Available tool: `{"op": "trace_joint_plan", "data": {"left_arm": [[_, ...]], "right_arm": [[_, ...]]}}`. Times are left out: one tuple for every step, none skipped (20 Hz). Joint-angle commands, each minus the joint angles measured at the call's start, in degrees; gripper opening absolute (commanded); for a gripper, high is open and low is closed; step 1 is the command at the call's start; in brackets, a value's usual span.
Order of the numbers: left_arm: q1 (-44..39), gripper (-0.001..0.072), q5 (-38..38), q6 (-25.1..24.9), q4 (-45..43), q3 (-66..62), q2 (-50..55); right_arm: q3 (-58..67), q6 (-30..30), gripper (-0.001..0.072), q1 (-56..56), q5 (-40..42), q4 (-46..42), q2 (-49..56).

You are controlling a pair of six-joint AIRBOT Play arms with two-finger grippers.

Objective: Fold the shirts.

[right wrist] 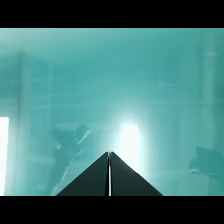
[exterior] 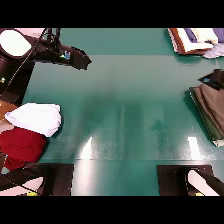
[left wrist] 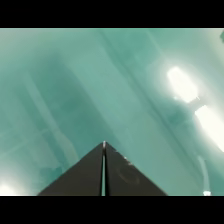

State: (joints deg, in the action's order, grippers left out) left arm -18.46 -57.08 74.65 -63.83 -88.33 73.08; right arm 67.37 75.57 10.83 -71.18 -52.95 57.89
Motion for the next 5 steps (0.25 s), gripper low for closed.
{"op": "trace_joint_plan", "data": {"left_arm": [[0.0, 0.0026, 2.4, 0.0, 0.0, 0.0, 0.0], [0.0, 0.0026, 2.7, 0.0, 0.0, 0.0, 0.0], [0.0, 0.0026, 2.6, 0.0, 0.0, 0.0, 0.0], [0.0, 0.0026, 2.6, 0.0, 0.0, 0.0, 0.0], [0.0, 0.0026, 2.6, 0.0, 0.0, 0.0, 0.0]], "right_arm": [[0.1, 0.0, 0.0016, -8.4, 1.8, 0.4, 0.0], [0.1, 0.0, 0.0016, -9.1, 1.8, 0.5, 0.0], [0.1, 0.0, 0.0017, -9.6, 1.7, 0.5, 0.0], [0.1, 0.0, 0.0016, -9.6, 1.6, 0.5, 0.0], [0.1, 0.0, 0.0017, -9.6, 1.4, 0.5, 0.0]]}}
